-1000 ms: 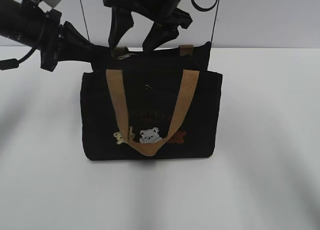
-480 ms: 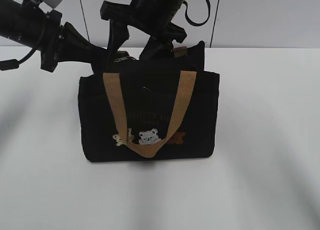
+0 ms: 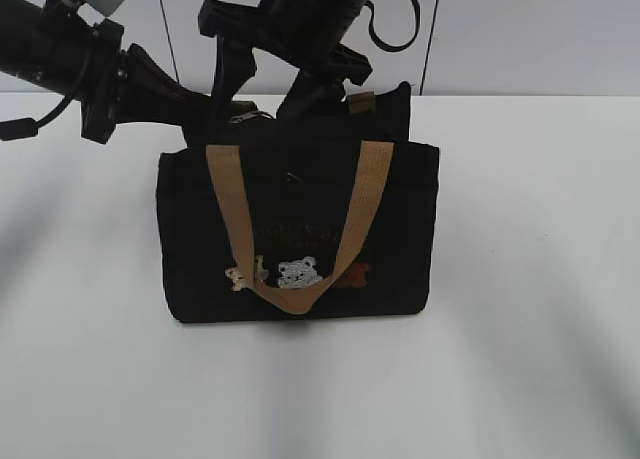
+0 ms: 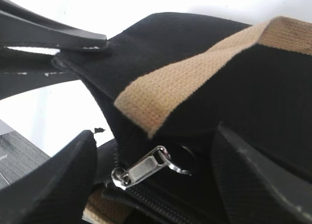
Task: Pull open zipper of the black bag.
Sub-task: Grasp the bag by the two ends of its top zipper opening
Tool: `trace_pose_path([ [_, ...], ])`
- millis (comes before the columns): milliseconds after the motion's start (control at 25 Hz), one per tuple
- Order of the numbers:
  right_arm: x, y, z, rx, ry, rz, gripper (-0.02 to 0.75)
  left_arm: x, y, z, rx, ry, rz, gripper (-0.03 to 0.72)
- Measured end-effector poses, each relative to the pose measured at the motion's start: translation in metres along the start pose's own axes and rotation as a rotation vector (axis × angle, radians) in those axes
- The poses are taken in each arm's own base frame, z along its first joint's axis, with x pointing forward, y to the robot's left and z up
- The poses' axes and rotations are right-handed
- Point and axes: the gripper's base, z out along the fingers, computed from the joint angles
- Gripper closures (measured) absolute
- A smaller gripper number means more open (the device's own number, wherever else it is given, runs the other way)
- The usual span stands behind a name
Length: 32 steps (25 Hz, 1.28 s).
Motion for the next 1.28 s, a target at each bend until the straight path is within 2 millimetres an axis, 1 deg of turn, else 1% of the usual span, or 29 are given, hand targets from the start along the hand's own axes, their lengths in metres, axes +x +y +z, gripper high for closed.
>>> trace_pose_path([
  [160, 0.0, 0.0, 0.0, 0.0, 0.0, 0.009, 0.183, 0.0, 0.0, 0.0, -0.001, 0.0, 0.0, 0.633],
  [240, 0.0, 0.0, 0.0, 0.0, 0.0, 0.014, 0.211, 0.0, 0.0, 0.0, -0.001, -0.001, -0.001, 0.633],
  [320, 0.0, 0.0, 0.0, 0.001, 0.001, 0.018, 0.285, 0.0, 0.0, 0.0, -0.001, -0.001, -0.001, 0.633],
  [480, 0.0, 0.0, 0.0, -0.004, 0.0, 0.022, 0.484, 0.0, 0.0, 0.0, -0.001, -0.001, -0.001, 0.633],
  [560, 0.0, 0.001, 0.0, -0.008, 0.001, 0.024, 0.562, 0.0, 0.0, 0.0, -0.001, -0.001, -0.001, 0.633],
  [640, 0.0, 0.001, 0.0, -0.01, 0.001, 0.013, 0.624, 0.0, 0.0, 0.0, -0.001, -0.001, -0.001, 0.633],
  [840, 0.0, 0.001, 0.0, -0.011, 0.001, -0.027, 0.734, 0.0, 0.0, 0.0, -0.002, 0.0, -0.001, 0.633],
  [1040, 0.0, 0.001, -0.002, 0.002, -0.005, -0.049, 0.741, 0.0, 0.0, 0.0, -0.003, 0.0, -0.001, 0.633],
  [1280, 0.0, 0.002, -0.011, 0.036, -0.032, -0.077, 0.741, 0.0, 0.0, 0.0, 0.005, -0.001, 0.001, 0.633],
])
